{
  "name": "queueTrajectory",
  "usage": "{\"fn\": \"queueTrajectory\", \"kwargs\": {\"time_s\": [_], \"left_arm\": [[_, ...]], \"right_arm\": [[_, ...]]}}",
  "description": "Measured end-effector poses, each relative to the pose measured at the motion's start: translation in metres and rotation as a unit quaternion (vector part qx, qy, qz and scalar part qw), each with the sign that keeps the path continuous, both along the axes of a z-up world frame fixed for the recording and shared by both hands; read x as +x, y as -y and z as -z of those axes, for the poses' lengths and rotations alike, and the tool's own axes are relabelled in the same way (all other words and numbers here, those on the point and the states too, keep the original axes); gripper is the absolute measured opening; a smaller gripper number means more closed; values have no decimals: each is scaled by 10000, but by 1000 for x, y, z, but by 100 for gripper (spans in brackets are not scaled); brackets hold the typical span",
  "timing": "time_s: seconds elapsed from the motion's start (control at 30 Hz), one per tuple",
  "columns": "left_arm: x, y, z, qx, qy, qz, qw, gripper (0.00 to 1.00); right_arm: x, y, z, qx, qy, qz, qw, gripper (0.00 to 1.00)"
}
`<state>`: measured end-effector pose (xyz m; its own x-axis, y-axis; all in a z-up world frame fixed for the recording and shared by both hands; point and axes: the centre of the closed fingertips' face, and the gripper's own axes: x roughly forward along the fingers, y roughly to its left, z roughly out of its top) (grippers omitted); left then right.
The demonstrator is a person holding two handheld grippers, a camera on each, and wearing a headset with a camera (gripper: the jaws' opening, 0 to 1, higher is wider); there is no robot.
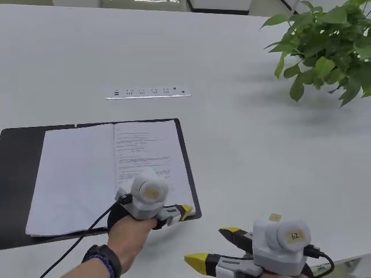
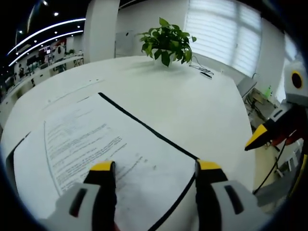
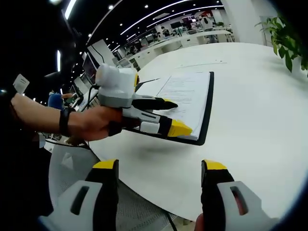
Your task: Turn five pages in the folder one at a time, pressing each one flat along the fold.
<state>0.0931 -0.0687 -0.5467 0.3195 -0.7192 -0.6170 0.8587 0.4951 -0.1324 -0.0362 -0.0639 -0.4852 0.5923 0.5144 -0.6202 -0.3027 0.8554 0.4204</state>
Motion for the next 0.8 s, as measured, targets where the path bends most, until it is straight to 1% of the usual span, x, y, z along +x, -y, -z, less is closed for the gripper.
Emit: {"fn": "queueTrajectory", "kwargs": {"time_s": [0.03, 0.07, 0.1, 0.13, 0.17, 0.2, 0.3, 0.4, 0.47, 0.53, 0.57, 0.6, 0.67, 0.7, 0.73, 0.77, 0.8], "left_arm": [[2, -1, 1, 117, 195, 81, 9997, 67], [0, 0, 3, 193, 285, 172, 9993, 67], [1, -2, 4, 275, 404, 219, 9986, 67], [1, -2, 5, 318, 456, 234, 9982, 66], [0, -1, 5, 234, 369, 184, 9989, 66], [1, -2, 3, 189, 321, 142, 9992, 66], [7, -5, 1, 160, 253, 64, 9995, 61], [10, -8, 1, 182, 259, 91, 9995, 55], [11, -9, 1, 160, 225, 111, 9996, 53], [13, -11, 0, 130, 181, 76, 9997, 51], [14, -13, 0, 111, 163, 39, 9998, 49], [16, -15, 1, 97, 147, -11, 9998, 48], [17, -16, 1, 73, 130, -26, 9999, 46], [16, -15, 1, 75, 137, -5, 9999, 45], [14, -15, 0, 91, 150, 41, 9998, 46], [14, -16, 0, 121, 170, 67, 9998, 46], [13, -16, 1, 136, 185, 77, 9997, 46]], "right_arm": [[1, 0, 0, 6, 1, -7, 10000, 69], [4, -2, 0, -2, 2, -30, 10000, 69], [4, -2, 0, -6, 1, -39, 10000, 69], [6, -3, 1, -18, -9, -64, 10000, 68], [8, -4, 2, -22, -9, -80, 10000, 68], [10, -5, 2, -22, -3, -102, 9999, 68], [16, -7, 1, -12, 27, -118, 9999, 68], [23, -7, 2, 21, 48, -98, 9999, 67], [34, -4, 2, 91, 121, 57, 9999, 64], [48, 0, 0, 183, 202, 217, 9994, 64], [60, 4, -2, 280, 310, 417, 9983, 63], [67, 6, -3, 368, 361, 532, 9972, 63], [81, 9, -5, 634, 446, 763, 9941, 61], [90, 11, -5, 767, 505, 886, 9918, 60], [101, 16, -3, 937, 488, 1130, 9880, 59], [110, 17, -2, 1019, 479, 1250, 9857, 58], [116, 17, -2, 1035, 529, 1236, 9855, 57]]}}
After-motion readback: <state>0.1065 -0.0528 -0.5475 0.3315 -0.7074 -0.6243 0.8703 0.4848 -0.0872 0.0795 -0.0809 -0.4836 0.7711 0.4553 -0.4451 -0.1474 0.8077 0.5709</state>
